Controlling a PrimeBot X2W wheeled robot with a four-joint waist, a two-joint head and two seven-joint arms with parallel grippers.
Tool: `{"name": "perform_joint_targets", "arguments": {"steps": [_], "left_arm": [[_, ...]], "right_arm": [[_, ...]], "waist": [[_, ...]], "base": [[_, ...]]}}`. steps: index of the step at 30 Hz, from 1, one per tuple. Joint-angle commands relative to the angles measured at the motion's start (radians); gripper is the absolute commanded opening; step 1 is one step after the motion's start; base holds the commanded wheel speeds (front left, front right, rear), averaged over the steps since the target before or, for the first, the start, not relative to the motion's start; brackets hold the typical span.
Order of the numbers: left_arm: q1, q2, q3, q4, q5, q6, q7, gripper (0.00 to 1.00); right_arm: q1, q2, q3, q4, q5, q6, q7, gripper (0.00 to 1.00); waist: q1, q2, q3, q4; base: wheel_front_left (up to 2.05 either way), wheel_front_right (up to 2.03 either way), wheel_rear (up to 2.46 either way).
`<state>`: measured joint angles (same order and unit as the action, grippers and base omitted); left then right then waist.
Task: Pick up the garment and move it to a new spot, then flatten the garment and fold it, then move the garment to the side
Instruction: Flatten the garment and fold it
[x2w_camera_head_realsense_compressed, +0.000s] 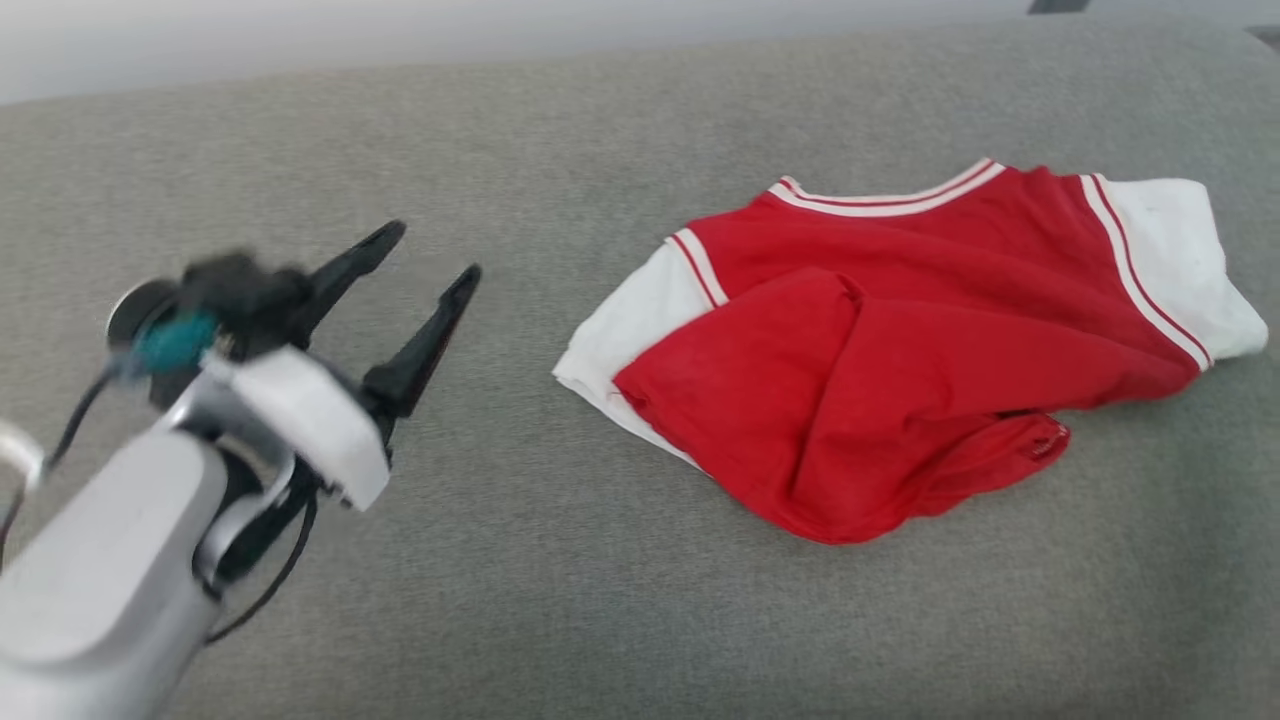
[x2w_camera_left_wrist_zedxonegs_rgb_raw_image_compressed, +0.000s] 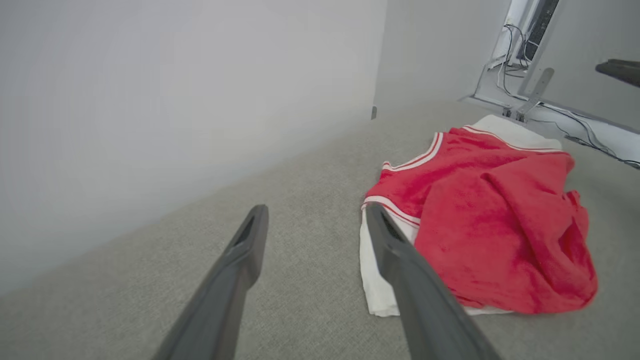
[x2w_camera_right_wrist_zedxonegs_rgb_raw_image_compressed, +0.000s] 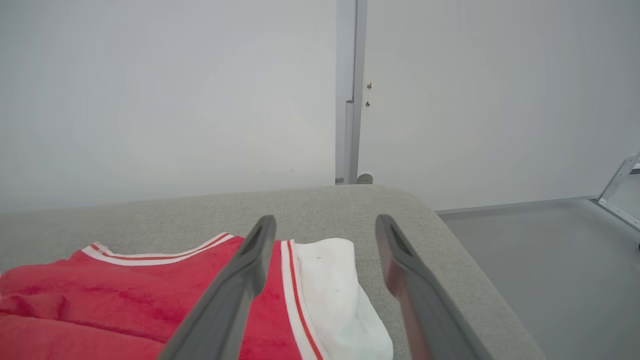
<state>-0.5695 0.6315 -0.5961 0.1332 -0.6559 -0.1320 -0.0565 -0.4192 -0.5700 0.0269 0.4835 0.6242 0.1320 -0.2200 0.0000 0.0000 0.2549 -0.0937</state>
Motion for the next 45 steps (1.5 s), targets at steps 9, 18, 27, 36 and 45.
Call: {"name": "perform_joint_targets", "arguments": {"steps": [9,18,27,36,45], "left_arm": [[-0.310,0.022,-0.344,0.138,-0.331,0.003,0.445,1.00],[-0.423,0.041,-0.432,0.265,-0.485,0.003,0.692,1.00],[-0.390,0.009,-0.505,0.272,-0.599,0.002,0.753,0.33],[-0.447,0.031,-0.509,0.304,-0.591,0.003,0.648,0.00],[-0.432,0.150,-0.486,0.416,-0.620,0.003,0.572,0.00]], "right_arm": [[0.045,0.120,-0.088,-0.144,-0.085,-0.002,0.050,1.00],[0.053,0.179,-0.119,-0.170,-0.105,-0.002,0.054,1.00],[0.049,0.193,-0.138,-0.173,-0.113,-0.002,0.057,1.00],[0.034,0.193,-0.131,-0.191,-0.129,-0.002,0.077,1.00],[0.052,0.190,-0.128,-0.216,-0.143,-0.002,0.104,1.00]], "waist": [[0.0000,0.0000,0.072,-0.101],[0.0000,0.0000,0.125,-0.154],[0.0000,0.0000,0.138,-0.166],[0.0000,0.0000,0.124,-0.132],[0.0000,0.0000,0.099,-0.095]], "base": [[0.00,0.00,0.00],[0.00,0.00,0.00],[0.00,0.00,0.00],[0.00,0.00,0.00],[0.00,0.00,0.00]]}}
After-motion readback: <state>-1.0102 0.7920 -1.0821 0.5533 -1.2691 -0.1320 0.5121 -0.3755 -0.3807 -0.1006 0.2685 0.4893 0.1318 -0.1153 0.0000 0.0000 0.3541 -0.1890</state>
